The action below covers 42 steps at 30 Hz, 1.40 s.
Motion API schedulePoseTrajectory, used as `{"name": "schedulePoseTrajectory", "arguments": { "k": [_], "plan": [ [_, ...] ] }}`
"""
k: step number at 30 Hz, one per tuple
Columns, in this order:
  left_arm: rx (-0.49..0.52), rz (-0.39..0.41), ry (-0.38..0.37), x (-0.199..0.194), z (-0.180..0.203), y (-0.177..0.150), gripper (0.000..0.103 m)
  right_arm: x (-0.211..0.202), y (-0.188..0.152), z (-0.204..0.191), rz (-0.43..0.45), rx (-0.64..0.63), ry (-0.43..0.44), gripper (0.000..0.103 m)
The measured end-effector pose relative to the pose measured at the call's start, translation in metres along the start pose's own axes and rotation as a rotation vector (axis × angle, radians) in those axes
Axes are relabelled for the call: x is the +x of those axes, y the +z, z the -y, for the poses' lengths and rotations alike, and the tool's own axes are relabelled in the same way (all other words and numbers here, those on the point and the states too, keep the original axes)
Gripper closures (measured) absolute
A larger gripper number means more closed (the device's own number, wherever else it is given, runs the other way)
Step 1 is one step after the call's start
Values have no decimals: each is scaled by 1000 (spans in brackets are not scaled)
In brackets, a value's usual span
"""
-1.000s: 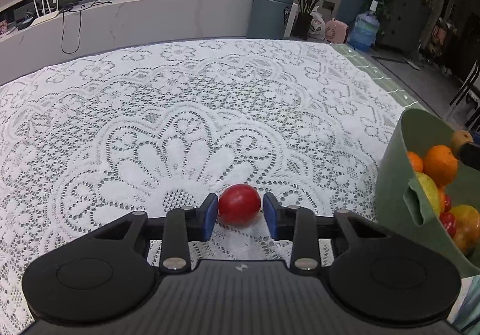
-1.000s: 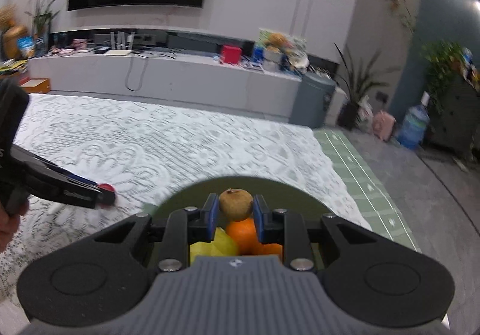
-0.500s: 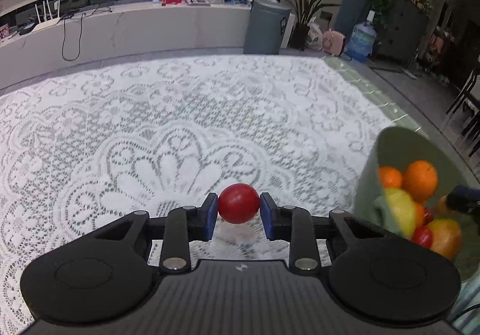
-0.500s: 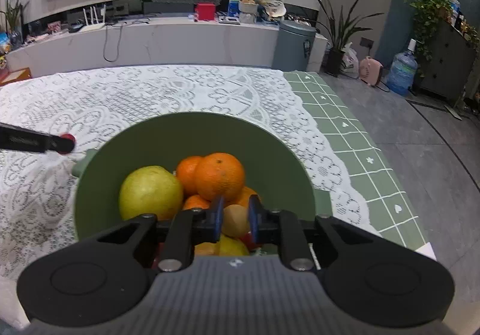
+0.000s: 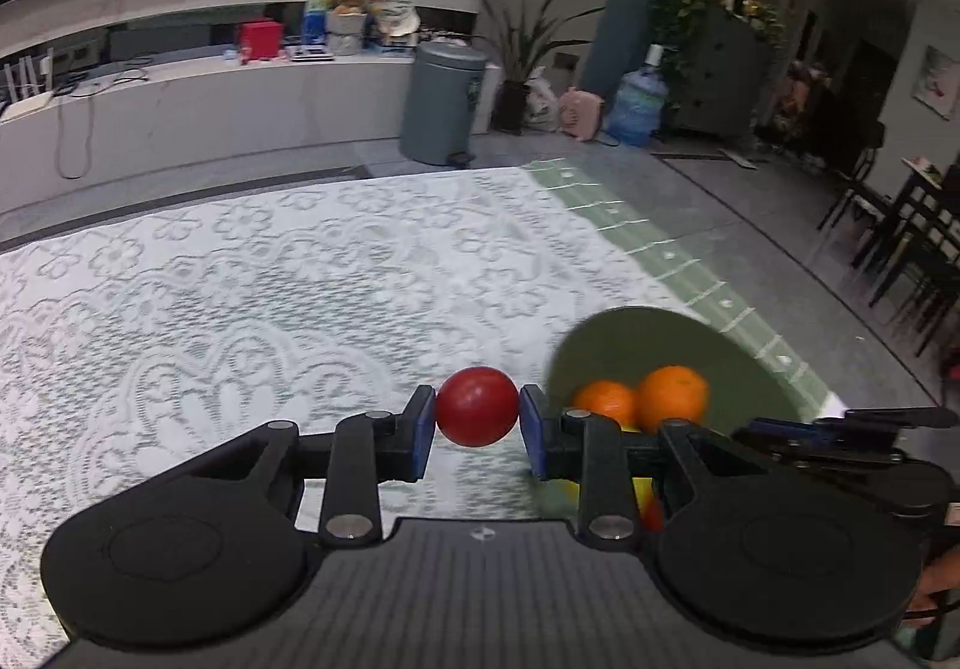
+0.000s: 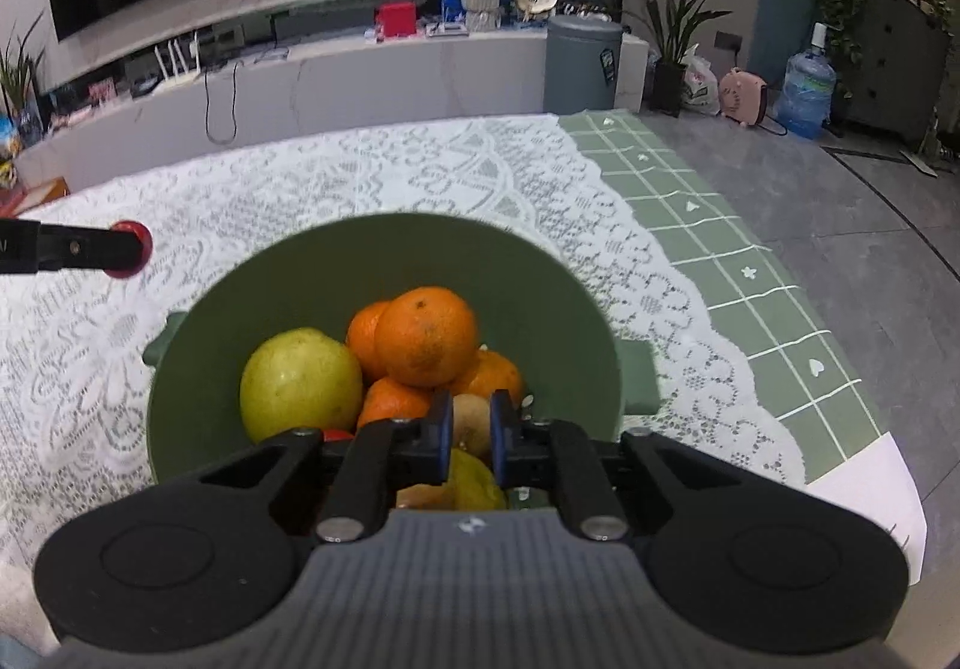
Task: Organize fruits
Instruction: 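Carry the kiwi and tomato over the green colander with both tools, then lower the fruit into the colander and open both tools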
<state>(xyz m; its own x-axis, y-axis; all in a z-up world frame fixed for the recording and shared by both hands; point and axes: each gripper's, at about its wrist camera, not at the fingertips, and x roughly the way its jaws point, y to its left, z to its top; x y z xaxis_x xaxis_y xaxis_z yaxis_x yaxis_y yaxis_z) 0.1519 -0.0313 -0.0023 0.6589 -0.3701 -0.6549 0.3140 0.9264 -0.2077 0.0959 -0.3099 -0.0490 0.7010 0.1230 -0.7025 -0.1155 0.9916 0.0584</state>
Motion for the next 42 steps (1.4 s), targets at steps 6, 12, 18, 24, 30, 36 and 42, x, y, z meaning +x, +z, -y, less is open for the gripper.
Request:
{"name": "schedulePoseTrajectory", "arguments": {
  "k": [6, 12, 18, 24, 30, 36, 42],
  "plan": [
    [30, -62, -98, 7, 32, 0, 69, -19, -7, 15, 55, 45, -2, 94],
    [98, -104, -153, 27, 67, -1, 69, -32, -17, 32, 96, 89, -29, 91],
    [131, -154, -175, 55, 89, -4, 69, -35, -20, 37, 123, 111, -22, 84],
    [167, -205, -168, 76, 100, -10, 69, -35, -24, 37, 141, 109, -19, 84],
    [189, -238, -131, 88, 103, -16, 69, -35, -27, 34, 142, 98, -7, 84],
    [202, -253, -119, 90, 105, -18, 69, -34, -28, 31, 143, 88, 0, 83],
    [196, -257, -101, 89, 105, -17, 61, -37, -27, 32, 151, 84, -5, 82]
  ]
}}
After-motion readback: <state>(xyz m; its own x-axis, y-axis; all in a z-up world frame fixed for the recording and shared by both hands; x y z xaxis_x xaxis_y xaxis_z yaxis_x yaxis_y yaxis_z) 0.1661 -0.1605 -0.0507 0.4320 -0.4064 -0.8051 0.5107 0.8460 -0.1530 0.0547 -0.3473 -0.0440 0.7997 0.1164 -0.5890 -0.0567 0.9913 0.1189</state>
